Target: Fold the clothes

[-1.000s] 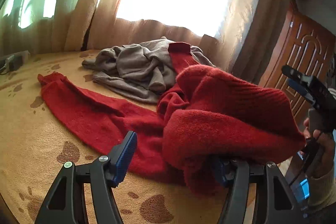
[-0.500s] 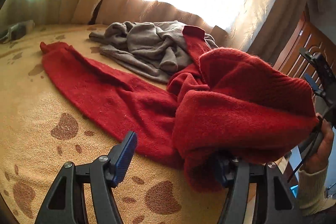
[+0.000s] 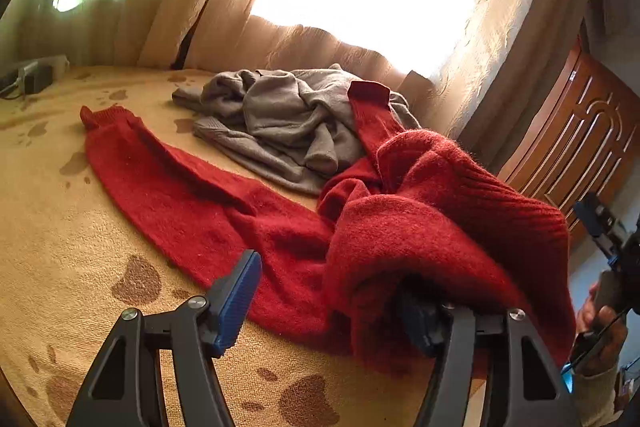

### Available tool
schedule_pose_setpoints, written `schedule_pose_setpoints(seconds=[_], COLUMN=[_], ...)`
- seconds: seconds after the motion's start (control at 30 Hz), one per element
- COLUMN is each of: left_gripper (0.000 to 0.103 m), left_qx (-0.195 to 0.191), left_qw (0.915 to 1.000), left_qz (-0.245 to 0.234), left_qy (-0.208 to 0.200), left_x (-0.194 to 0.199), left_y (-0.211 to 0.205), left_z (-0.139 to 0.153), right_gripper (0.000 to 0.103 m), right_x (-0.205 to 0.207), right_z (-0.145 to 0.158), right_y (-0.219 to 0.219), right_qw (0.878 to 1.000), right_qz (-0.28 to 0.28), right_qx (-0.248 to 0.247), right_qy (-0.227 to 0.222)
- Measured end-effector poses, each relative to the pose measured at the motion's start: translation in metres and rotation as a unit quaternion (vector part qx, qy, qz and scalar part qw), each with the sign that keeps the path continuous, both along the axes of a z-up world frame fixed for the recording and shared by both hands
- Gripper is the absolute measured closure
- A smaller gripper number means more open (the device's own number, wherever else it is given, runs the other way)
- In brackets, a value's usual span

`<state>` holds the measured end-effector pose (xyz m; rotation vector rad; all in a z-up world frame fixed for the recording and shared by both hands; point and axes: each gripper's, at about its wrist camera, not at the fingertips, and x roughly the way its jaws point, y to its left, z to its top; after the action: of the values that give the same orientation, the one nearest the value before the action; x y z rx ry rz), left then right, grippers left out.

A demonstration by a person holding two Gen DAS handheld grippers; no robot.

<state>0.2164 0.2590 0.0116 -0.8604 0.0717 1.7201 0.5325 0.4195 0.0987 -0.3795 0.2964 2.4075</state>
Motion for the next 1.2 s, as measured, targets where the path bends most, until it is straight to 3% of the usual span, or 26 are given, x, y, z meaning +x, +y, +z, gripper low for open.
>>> schedule_pose_setpoints(seconds=[0.03,0.13,0.17,0.23,0.3,0.4,0.47,0.53,0.6,0.67,0.8,0.83,0.87,0.9,0.97,1.07,1.13,1.2], left_gripper=[0.036,0.036,0.036,0.036,0.036,0.036,0.036,0.036,0.036,0.036,0.036,0.036,0.036,0.036,0.036,0.035,0.034,0.031], left_qx=[0.000,-0.004,-0.004,-0.002,0.003,0.008,0.009,0.007,0.007,0.006,0.010,0.011,0.012,0.012,0.013,0.016,0.019,0.021], left_qw=[1.0000,1.0000,0.9999,0.9997,0.9996,0.9995,0.9994,0.9990,0.9986,0.9982,0.9973,0.9969,0.9964,0.9960,0.9953,0.9956,0.9962,0.9967], left_qz=[0.002,0.002,0.002,0.002,0.004,0.009,0.015,0.021,0.025,0.025,0.022,0.023,0.023,0.026,0.034,0.037,0.028,0.014], left_qy=[0.000,-0.007,-0.012,-0.023,-0.029,-0.029,-0.031,-0.038,-0.046,-0.053,-0.069,-0.075,-0.081,-0.085,-0.089,-0.085,-0.081,-0.077], left_x=[-0.001,-0.005,-0.007,-0.012,-0.016,-0.020,-0.022,-0.026,-0.031,-0.033,-0.037,-0.039,-0.041,-0.044,-0.050,-0.054,-0.053,-0.050], left_y=[-0.001,-0.003,-0.004,-0.005,-0.009,-0.017,-0.022,-0.026,-0.029,-0.030,-0.030,-0.030,-0.030,-0.030,-0.030,-0.026,-0.020,-0.012], left_z=[0.001,-0.001,-0.002,-0.004,-0.004,-0.004,-0.005,-0.008,-0.011,-0.014,-0.018,-0.018,-0.019,-0.019,-0.018,-0.013,-0.009,-0.005], right_gripper=[0.001,0.009,0.012,0.028,0.033,0.033,0.033,0.033,0.033,0.033,0.032,0.047,0.061,0.087,0.090,0.091,0.091,0.091], right_x=[-0.013,-0.044,-0.055,-0.070,-0.085,-0.107,-0.119,-0.134,-0.150,-0.169,-0.206,-0.208,-0.210,-0.207,-0.199,-0.163,-0.138,-0.112], right_z=[-0.010,-0.022,-0.027,-0.043,-0.055,-0.069,-0.065,-0.057,-0.052,-0.056,-0.084,-0.090,-0.095,-0.093,-0.087,-0.046,-0.018,0.004], right_y=[-0.007,-0.048,-0.061,-0.092,-0.100,-0.104,-0.084,-0.051,-0.020,0.005,0.038,0.039,0.039,0.039,0.038,0.046,0.050,0.055], right_qw=[0.999,0.986,0.977,0.952,0.933,0.909,0.921,0.942,0.953,0.949,0.925,0.921,0.918,0.921,0.927,0.962,0.979,0.993], right_qz=[0.032,0.081,0.097,0.122,0.144,0.175,0.188,0.209,0.232,0.266,0.300,0.306,0.310,0.309,0.303,0.234,0.185,0.111], right_qx=[0.003,0.114,0.151,0.228,0.262,0.295,0.256,0.174,0.094,0.019,-0.113,-0.126,-0.138,-0.143,-0.149,-0.103,-0.070,-0.020], right_qy=[-0.017,-0.088,-0.112,-0.163,-0.198,-0.238,-0.225,-0.197,-0.173,-0.172,-0.202,-0.204,-0.203,-0.190,-0.162,-0.091,-0.045,-0.027])
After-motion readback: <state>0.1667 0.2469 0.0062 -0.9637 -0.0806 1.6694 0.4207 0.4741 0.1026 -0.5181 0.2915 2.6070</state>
